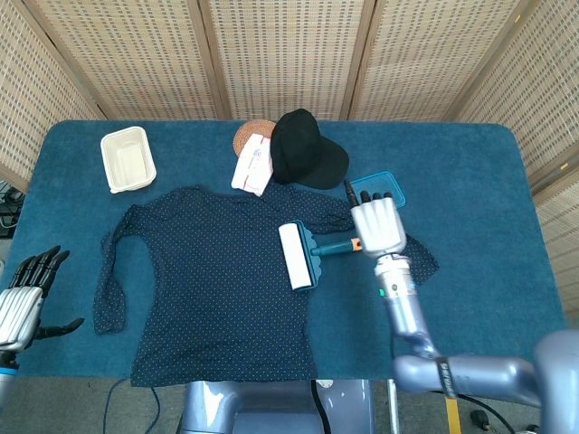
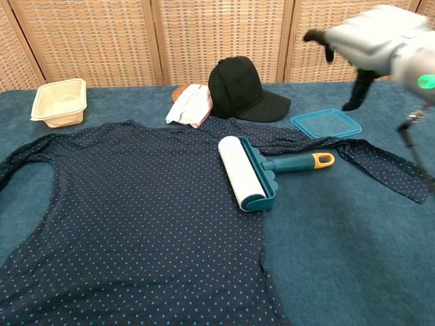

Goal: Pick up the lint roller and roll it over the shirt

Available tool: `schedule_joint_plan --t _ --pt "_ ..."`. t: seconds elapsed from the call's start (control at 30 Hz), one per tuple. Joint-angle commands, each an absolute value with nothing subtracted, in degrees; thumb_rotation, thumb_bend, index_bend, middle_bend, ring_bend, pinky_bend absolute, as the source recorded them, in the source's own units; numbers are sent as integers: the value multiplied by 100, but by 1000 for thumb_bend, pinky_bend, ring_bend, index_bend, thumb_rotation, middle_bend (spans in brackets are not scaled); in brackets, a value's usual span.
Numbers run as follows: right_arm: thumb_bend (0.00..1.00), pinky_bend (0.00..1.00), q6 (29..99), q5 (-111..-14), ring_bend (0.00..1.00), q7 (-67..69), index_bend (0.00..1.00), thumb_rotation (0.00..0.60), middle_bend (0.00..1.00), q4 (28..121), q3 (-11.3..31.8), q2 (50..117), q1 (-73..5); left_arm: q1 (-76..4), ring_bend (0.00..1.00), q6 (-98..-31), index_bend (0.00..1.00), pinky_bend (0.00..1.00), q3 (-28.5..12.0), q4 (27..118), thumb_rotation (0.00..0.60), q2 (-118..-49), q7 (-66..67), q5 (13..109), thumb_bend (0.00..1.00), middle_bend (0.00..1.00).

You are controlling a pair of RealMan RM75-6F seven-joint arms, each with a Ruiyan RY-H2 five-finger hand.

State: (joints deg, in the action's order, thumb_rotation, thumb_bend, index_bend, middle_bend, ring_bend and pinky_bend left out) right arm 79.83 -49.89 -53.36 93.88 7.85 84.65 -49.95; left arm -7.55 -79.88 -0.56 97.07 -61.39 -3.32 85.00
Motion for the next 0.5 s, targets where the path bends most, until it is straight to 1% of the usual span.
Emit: schedule_joint_plan --t 0.03,0.13,0.27,0.5 --pt "0 2 8346 -7079 12 -2513 0 600 21 9093 -237 7352 -3462 -663 0 -8234 0 0 -28 9717 600 -6139 -364 8683 0 0" --pt "0 0 8520 -7400 0 -1985 0 600 0 8981 -470 7205 -3061 -615 0 -8338 0 0 -6 9731 600 -6124 -385 8768 0 0" --pt "0 0 8754 -7608 0 -1536 0 600 0 8926 -631 7139 -2582 -575 0 -8410 0 0 14 9745 600 -6106 -391 8830 0 0" --pt "0 0 9213 -7948 0 -1239 0 600 0 8683 -620 7203 -2002 -545 0 -8443 0 0 45 9779 600 -6061 -432 8895 0 0"
